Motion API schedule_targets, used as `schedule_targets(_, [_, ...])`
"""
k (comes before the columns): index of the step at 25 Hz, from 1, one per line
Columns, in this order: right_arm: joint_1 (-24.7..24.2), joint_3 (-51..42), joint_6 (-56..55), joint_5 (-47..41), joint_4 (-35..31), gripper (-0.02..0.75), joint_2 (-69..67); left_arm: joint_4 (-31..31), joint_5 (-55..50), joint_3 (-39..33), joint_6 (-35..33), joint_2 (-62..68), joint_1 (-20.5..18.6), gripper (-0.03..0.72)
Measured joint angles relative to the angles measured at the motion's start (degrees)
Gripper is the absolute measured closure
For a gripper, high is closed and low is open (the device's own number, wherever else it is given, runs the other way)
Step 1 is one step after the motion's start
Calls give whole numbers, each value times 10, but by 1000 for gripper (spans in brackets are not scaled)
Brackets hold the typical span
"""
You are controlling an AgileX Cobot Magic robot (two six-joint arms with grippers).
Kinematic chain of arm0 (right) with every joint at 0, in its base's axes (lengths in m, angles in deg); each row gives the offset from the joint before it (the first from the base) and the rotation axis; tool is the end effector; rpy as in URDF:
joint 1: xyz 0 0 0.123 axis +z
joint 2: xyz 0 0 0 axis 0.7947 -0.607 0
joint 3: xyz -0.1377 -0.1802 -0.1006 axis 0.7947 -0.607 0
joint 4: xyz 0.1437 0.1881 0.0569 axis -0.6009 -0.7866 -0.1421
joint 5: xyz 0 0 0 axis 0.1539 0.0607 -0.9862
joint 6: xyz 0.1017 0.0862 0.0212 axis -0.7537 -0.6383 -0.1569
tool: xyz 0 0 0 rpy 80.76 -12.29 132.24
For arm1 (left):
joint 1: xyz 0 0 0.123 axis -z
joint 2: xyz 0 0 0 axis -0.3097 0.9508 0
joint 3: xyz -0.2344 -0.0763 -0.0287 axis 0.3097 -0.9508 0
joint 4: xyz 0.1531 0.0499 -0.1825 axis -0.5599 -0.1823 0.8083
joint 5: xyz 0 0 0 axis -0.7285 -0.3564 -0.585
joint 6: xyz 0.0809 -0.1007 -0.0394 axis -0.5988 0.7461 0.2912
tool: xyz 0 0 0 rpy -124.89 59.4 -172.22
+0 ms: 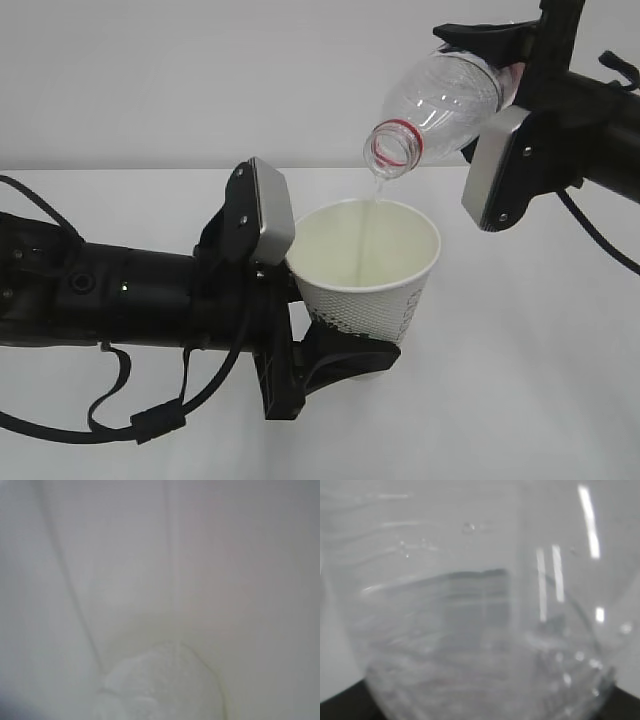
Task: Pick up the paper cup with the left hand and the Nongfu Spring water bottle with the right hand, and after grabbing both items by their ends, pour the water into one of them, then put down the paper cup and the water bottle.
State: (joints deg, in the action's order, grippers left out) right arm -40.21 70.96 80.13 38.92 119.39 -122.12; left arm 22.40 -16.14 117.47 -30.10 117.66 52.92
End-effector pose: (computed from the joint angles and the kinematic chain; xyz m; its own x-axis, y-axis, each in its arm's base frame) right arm 0.3284 0.1330 0.2257 0.6228 -0.7822 -0.0175 0.0229 0.0406 -0.9989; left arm 0.2301 -0.2675 0.1270 -0.0750 0.3217 -0.9439 0.9794 0.2018 -0.0090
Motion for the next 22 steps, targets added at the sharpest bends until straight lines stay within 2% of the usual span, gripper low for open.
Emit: schedule_targets(22, [0, 0, 0, 1, 0, 260, 0, 0, 0, 0, 0, 0, 0, 178])
